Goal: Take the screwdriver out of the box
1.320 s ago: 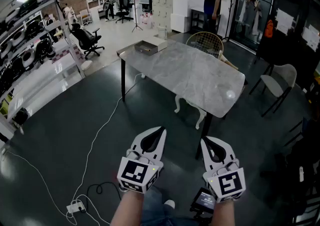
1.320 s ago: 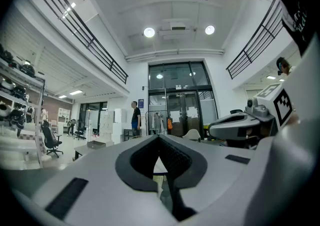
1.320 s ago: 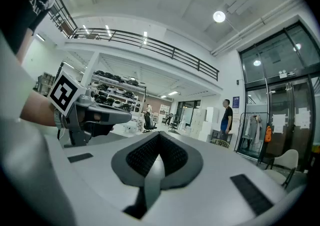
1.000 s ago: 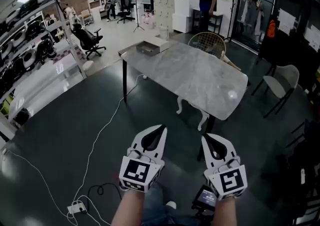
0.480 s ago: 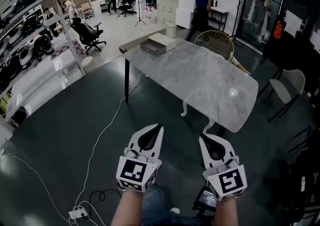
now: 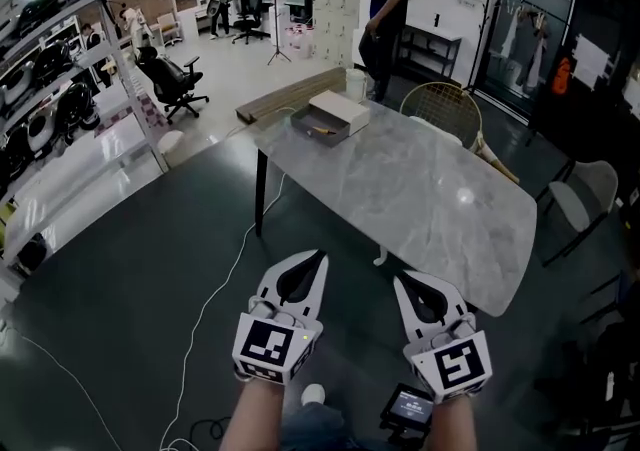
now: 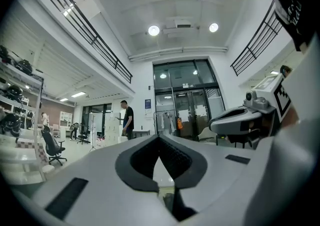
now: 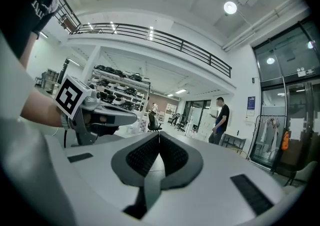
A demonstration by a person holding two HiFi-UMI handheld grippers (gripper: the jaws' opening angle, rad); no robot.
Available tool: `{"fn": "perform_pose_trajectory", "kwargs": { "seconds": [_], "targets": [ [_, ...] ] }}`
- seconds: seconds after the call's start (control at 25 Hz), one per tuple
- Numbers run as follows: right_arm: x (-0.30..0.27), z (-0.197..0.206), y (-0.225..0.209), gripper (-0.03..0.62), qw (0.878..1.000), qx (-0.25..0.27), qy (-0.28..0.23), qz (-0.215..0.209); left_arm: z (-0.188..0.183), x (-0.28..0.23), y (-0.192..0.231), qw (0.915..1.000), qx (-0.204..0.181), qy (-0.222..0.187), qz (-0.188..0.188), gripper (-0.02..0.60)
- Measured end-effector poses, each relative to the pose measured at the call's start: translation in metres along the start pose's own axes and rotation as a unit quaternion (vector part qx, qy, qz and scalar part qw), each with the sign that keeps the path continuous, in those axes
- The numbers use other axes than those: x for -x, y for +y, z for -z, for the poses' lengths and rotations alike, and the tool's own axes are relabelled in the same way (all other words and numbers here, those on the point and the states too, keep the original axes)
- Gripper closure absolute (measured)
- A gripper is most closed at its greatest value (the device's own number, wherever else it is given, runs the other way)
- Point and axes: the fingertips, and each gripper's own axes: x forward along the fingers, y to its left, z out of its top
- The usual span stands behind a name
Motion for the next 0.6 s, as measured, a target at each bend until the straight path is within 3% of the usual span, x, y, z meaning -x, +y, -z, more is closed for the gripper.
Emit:
{"fn": "perform_pose_trajectory", "kwargs": {
  "seconds": [0.32,0.6],
  "targets": [
    [-0.071,-0.001,0.012,0.569,1.0,-0.004,0.014,0.008,0.021,-0.003,0.076,0.9996,0.012,0.02,-0.014,0.569],
    [-0.111,0.007,0.007,0.569,1.0,0.001,0.028,0.004,0.037,-0.009,0.125,0.999,0.038,0.004,-0.024,0.569]
  ]
}}
